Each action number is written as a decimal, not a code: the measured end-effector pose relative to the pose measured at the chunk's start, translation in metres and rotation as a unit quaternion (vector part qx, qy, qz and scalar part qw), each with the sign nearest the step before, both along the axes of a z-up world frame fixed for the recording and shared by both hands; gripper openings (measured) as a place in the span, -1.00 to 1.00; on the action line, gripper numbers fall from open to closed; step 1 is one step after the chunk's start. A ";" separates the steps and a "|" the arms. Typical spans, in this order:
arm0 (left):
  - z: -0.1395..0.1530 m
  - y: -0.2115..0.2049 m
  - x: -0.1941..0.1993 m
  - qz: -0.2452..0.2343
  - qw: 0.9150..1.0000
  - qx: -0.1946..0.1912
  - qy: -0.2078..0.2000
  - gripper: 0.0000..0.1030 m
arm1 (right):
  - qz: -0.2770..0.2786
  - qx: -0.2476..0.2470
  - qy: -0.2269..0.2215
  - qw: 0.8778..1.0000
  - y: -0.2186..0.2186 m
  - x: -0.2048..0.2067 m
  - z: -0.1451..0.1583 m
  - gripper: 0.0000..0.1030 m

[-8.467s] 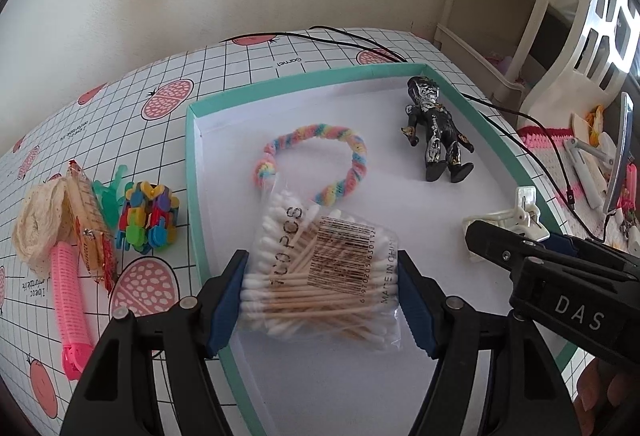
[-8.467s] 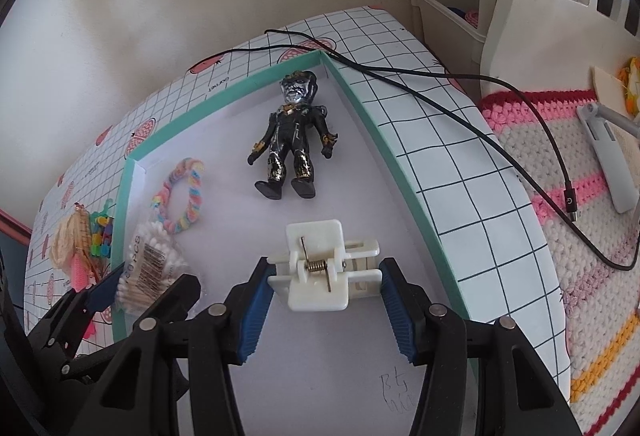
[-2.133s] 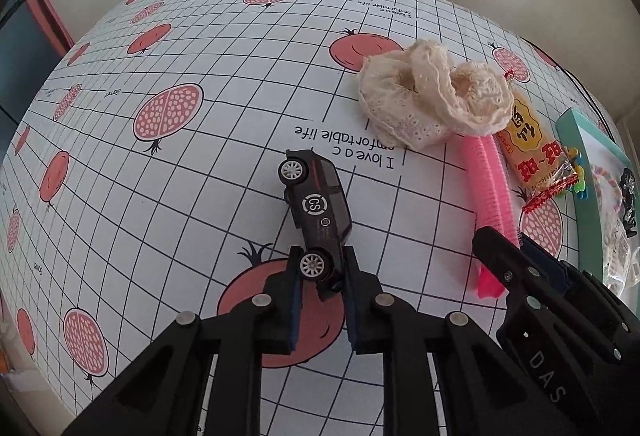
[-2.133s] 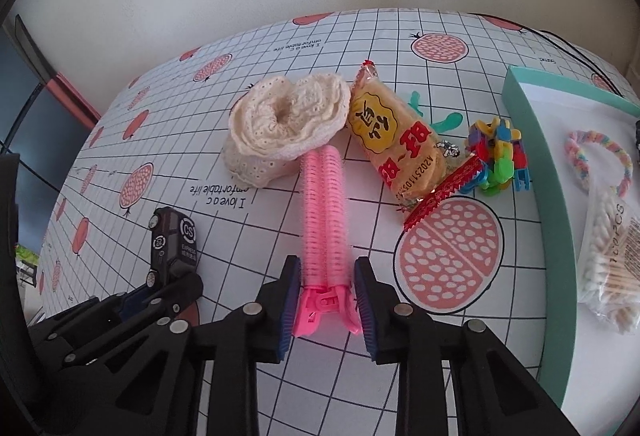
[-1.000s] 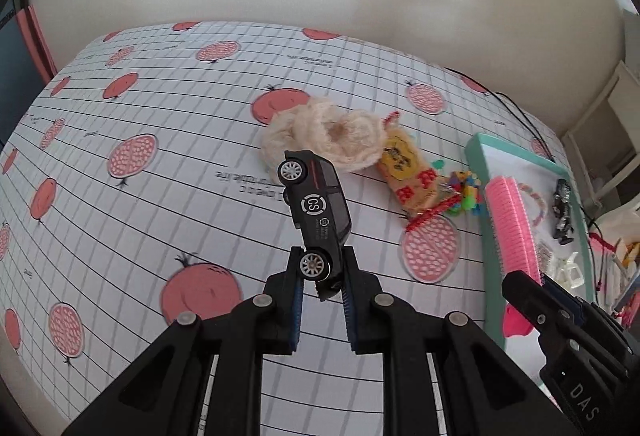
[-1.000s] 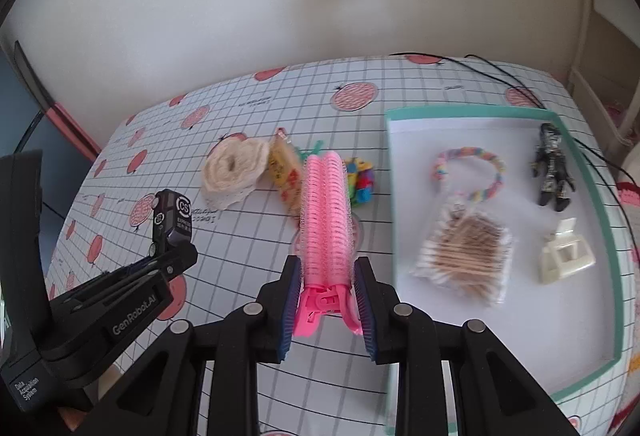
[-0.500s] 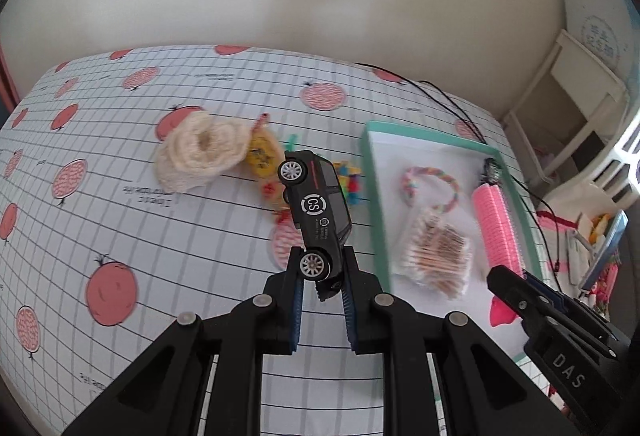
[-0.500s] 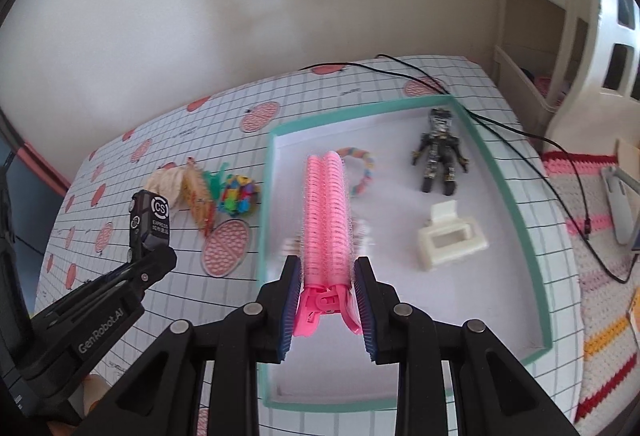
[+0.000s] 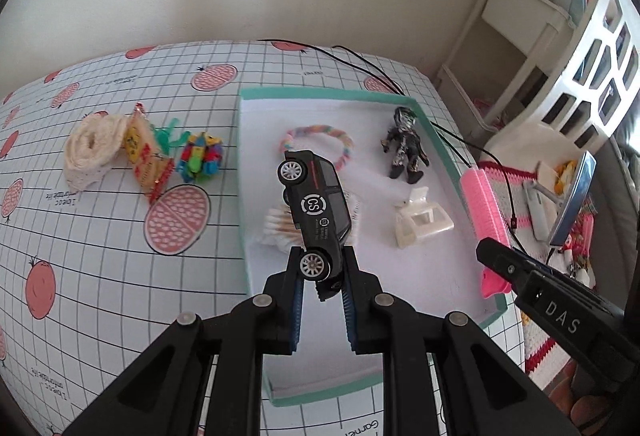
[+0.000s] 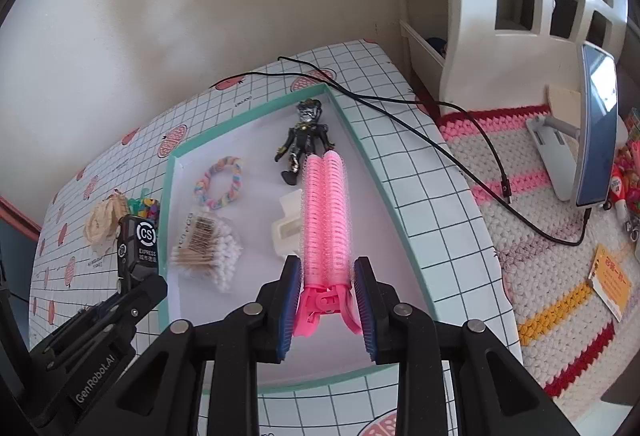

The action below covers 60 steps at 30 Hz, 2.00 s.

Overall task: Organize objects
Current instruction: 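Lift the black car and pink curler and carry both over the tray, then open the left gripper to set the car down while the right gripper releases the curler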

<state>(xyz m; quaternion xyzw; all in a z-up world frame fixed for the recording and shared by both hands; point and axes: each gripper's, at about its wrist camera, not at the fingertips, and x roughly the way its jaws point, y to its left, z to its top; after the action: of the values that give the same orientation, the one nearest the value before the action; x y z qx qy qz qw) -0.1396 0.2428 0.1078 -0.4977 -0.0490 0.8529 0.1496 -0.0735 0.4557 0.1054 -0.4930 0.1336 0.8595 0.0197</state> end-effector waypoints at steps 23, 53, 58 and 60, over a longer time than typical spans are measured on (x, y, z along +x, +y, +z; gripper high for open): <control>-0.039 0.023 0.005 -0.036 0.996 -0.068 -0.051 -0.64 | 0.008 0.022 -0.087 0.996 -0.003 -0.009 -0.053 -0.43; -0.045 0.020 0.003 -0.049 0.994 -0.055 -0.086 -0.35 | 0.005 0.019 -0.087 0.996 -0.004 0.001 -0.049 -0.27; -0.032 0.015 0.003 -0.046 0.995 -0.037 -0.078 -0.35 | -0.004 0.013 -0.061 0.998 -0.004 0.006 -0.033 -0.27; -0.026 0.012 0.003 -0.044 0.996 -0.030 -0.070 -0.35 | -0.003 0.014 -0.054 0.998 -0.005 0.008 -0.029 -0.27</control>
<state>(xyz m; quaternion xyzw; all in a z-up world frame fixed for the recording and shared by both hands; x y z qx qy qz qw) -0.1362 0.2552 0.0821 -0.5625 -0.0116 0.8095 0.1678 -0.0656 0.4512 0.0763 -0.5382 0.1218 0.8331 0.0368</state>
